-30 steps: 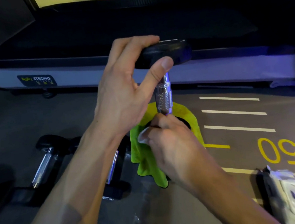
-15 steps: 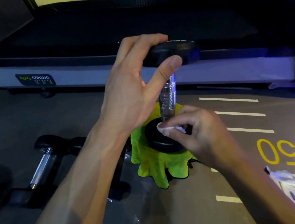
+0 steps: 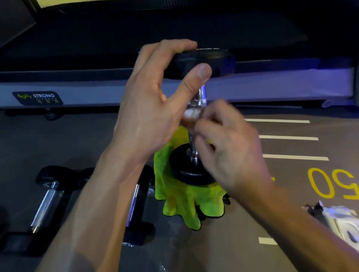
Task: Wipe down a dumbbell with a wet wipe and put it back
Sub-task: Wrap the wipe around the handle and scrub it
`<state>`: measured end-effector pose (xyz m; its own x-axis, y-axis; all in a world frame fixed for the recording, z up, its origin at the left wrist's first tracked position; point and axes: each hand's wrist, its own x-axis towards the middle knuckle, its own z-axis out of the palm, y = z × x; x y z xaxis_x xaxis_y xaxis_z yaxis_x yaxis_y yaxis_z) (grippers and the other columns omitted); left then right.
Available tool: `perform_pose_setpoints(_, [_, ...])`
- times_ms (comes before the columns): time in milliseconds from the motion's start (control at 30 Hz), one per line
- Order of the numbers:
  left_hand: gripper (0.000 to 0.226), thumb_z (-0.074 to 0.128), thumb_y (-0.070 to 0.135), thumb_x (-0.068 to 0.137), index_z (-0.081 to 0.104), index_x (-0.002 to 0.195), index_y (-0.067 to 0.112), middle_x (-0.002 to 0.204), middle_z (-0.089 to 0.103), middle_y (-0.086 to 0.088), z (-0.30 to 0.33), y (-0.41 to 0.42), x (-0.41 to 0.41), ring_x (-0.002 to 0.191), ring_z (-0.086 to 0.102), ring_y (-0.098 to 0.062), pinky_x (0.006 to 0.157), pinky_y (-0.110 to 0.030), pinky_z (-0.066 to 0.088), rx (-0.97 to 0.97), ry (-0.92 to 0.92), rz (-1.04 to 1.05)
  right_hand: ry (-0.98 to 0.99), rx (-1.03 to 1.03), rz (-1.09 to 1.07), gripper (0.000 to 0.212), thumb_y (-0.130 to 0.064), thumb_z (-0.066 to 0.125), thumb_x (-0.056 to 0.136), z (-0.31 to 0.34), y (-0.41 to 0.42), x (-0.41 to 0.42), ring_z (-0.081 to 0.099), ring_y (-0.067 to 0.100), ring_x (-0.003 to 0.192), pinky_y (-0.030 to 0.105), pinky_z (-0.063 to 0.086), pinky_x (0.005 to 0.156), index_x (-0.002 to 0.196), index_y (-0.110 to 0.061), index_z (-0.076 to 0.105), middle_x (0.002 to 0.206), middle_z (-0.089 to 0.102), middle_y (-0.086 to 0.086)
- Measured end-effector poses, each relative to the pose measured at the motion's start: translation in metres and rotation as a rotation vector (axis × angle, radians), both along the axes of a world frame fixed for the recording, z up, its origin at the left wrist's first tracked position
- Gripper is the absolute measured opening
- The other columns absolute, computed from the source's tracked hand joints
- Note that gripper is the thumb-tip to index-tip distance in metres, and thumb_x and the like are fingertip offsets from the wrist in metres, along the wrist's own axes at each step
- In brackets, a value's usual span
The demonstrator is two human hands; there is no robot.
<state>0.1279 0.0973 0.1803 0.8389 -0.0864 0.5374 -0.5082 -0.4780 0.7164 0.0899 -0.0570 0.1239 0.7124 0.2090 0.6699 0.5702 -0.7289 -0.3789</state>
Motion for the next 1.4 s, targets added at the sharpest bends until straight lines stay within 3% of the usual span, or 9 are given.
perform_pose_setpoints(133, [0.035,0.062,0.051,0.100,0.062,0.131,0.035,0.119,0.053,0.016,-0.001,0.005,0.006,0.113,0.057,0.004,0.103,-0.024,0.048,-0.008,0.004,0.011,0.210,-0.038,0.115,0.018,-0.015,0.065,0.092,-0.006,-0.005,-0.007,0.068,0.021,0.086,0.032,0.054,0.070,0.099,-0.021,0.079,0.093,0.063,-0.006])
perform_pose_setpoints(300, [0.029,0.056,0.046,0.104,0.063,0.129,0.034,0.113,0.053,0.020,0.001,0.004,0.012,0.108,0.056,0.009,0.098,-0.015,0.043,-0.028,0.018,0.004,-0.011,0.128,-0.002,0.020,-0.003,0.064,0.093,0.023,0.002,0.025,0.059,0.021,0.078,0.033,0.049,0.069,0.106,-0.010,0.078,0.092,0.059,0.005])
perform_pose_setpoints(433, [0.030,0.038,0.036,0.113,0.064,0.127,0.037,0.123,0.060,0.011,0.003,0.007,0.015,0.116,0.057,0.006,0.101,-0.013,0.038,-0.050,0.038,-0.004,0.083,-0.015,0.059,0.022,-0.003,0.067,0.089,-0.006,0.002,-0.002,0.067,0.029,0.089,0.040,0.054,0.074,0.104,-0.013,0.078,0.099,0.070,0.005])
perform_pose_setpoints(533, [0.030,0.039,0.034,0.113,0.064,0.129,0.035,0.125,0.060,0.011,0.002,0.009,0.013,0.117,0.057,0.007,0.100,-0.010,0.037,-0.035,0.040,-0.006,0.142,-0.037,0.095,0.015,-0.007,0.067,0.085,-0.005,0.002,-0.003,0.068,0.024,0.086,0.036,0.054,0.071,0.093,-0.016,0.078,0.094,0.071,-0.003])
perform_pose_setpoints(633, [0.028,0.040,0.036,0.112,0.063,0.128,0.038,0.120,0.058,0.017,0.005,0.008,0.012,0.113,0.056,0.010,0.096,-0.007,0.038,-0.016,0.057,-0.015,-0.006,0.036,0.008,0.013,-0.008,0.068,0.092,0.019,0.008,0.021,0.061,0.021,0.079,0.026,0.044,0.069,0.098,-0.013,0.077,0.085,0.058,-0.006])
perform_pose_setpoints(733, [0.027,0.040,0.038,0.112,0.063,0.127,0.040,0.121,0.058,0.014,0.008,0.006,0.013,0.114,0.058,0.005,0.096,-0.011,0.042,-0.001,0.065,-0.029,-0.093,0.127,-0.072,0.015,-0.009,0.066,0.098,0.022,0.012,0.030,0.061,0.025,0.080,0.035,0.051,0.070,0.108,-0.009,0.076,0.091,0.062,0.005])
perform_pose_setpoints(1000, [0.025,0.045,0.036,0.111,0.066,0.126,0.037,0.121,0.059,0.016,0.008,-0.003,0.007,0.117,0.059,0.004,0.100,-0.013,0.042,-0.047,0.037,-0.036,-0.072,0.098,-0.041,0.015,-0.007,0.063,0.096,0.007,0.001,0.016,0.062,0.028,0.083,0.031,0.047,0.074,0.103,-0.009,0.076,0.093,0.065,0.006])
perform_pose_setpoints(1233, [0.027,0.044,0.038,0.112,0.067,0.127,0.037,0.117,0.059,0.020,0.009,0.002,0.009,0.114,0.058,0.007,0.096,-0.009,0.040,-0.032,0.048,0.007,-0.040,0.443,-0.062,0.014,-0.012,0.071,0.097,0.008,0.008,0.026,0.067,0.019,0.086,0.031,0.055,0.079,0.109,-0.011,0.079,0.096,0.066,0.004])
perform_pose_setpoints(1400, [0.030,0.044,0.037,0.112,0.069,0.129,0.030,0.118,0.061,0.014,0.008,-0.002,0.011,0.115,0.059,0.004,0.098,-0.011,0.041,-0.037,0.020,0.030,0.480,1.419,0.095,0.011,-0.002,0.069,0.095,0.023,0.009,0.038,0.072,0.010,0.085,0.026,0.058,0.087,0.106,-0.004,0.072,0.091,0.076,0.004])
